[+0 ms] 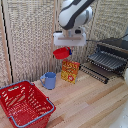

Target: Extend the gripper towards the oven tray handle. Grasp the handle and carefully pull the tray out of the oven. Move the gripper above the red bowl. Grab the red bowl gently. Lift the bowl and place it onto the oven tray.

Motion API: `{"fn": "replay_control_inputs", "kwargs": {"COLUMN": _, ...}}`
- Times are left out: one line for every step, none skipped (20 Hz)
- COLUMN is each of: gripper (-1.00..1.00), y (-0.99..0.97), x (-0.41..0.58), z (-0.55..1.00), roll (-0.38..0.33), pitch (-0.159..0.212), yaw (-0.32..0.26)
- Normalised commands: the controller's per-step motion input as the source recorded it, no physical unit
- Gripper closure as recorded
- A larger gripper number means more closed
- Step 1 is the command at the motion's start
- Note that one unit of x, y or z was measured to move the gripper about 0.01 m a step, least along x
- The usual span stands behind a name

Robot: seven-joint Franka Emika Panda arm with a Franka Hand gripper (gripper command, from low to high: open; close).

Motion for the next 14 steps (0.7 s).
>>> {"fn": "replay_control_inputs", "kwargs": {"gripper": 1.00, "y": -0.57, "x": 0.043, "z": 0.68, "roll": 0.046, "pitch": -0.002, "yaw": -0.164}}
{"fn": "replay_control_inputs", "kwargs": {"gripper": 1.00, "y": -0.58, "x": 0.000, "z": 0.64, "roll": 0.064, "pitch": -0.009, "yaw": -0.152}}
{"fn": "replay_control_inputs", "kwargs": {"gripper": 1.00, "y": -0.60, "x": 0.000, "z": 0.61, "roll": 0.092, "pitch": -0.001, "yaw": -0.128}}
{"fn": "replay_control_inputs", "kwargs": {"gripper": 1.00, "y": -0.61, "x": -0.029, "z": 0.58, "roll": 0.091, "pitch": 0.000, "yaw": -0.129}}
{"fn": "replay_control_inputs", "kwargs": {"gripper": 1.00, "y": -0.61, "x": -0.054, "z": 0.56, "roll": 0.089, "pitch": 0.000, "yaw": -0.133}}
{"fn": "replay_control_inputs", "kwargs": {"gripper": 1.00, "y": -0.60, "x": -0.074, "z": 0.53, "roll": 0.081, "pitch": -0.002, "yaw": -0.144}}
{"fn": "replay_control_inputs", "kwargs": {"gripper": 1.00, "y": -0.59, "x": -0.166, "z": 0.47, "roll": 0.073, "pitch": 0.000, "yaw": -0.156}}
{"fn": "replay_control_inputs", "kwargs": {"gripper": 1.00, "y": -0.57, "x": -0.166, "z": 0.39, "roll": 0.064, "pitch": -0.004, "yaw": -0.169}}
{"fn": "replay_control_inputs", "kwargs": {"gripper": 1.00, "y": -0.56, "x": -0.140, "z": 0.33, "roll": 0.052, "pitch": -0.022, "yaw": -0.181}}
{"fn": "replay_control_inputs", "kwargs": {"gripper": 1.00, "y": -0.56, "x": -0.089, "z": 0.21, "roll": 0.049, "pitch": -0.050, "yaw": -0.185}}
{"fn": "replay_control_inputs", "kwargs": {"gripper": 1.00, "y": -0.61, "x": -0.029, "z": 0.15, "roll": 0.047, "pitch": -0.072, "yaw": -0.172}}
{"fn": "replay_control_inputs", "kwargs": {"gripper": 1.00, "y": -0.65, "x": -0.011, "z": 0.12, "roll": 0.042, "pitch": -0.078, "yaw": -0.159}}
{"fn": "replay_control_inputs", "kwargs": {"gripper": 1.00, "y": -0.68, "x": 0.000, "z": 0.09, "roll": 0.043, "pitch": -0.080, "yaw": -0.149}}
{"fn": "replay_control_inputs", "kwargs": {"gripper": 1.00, "y": -0.71, "x": 0.000, "z": 0.09, "roll": 0.035, "pitch": -0.080, "yaw": -0.147}}
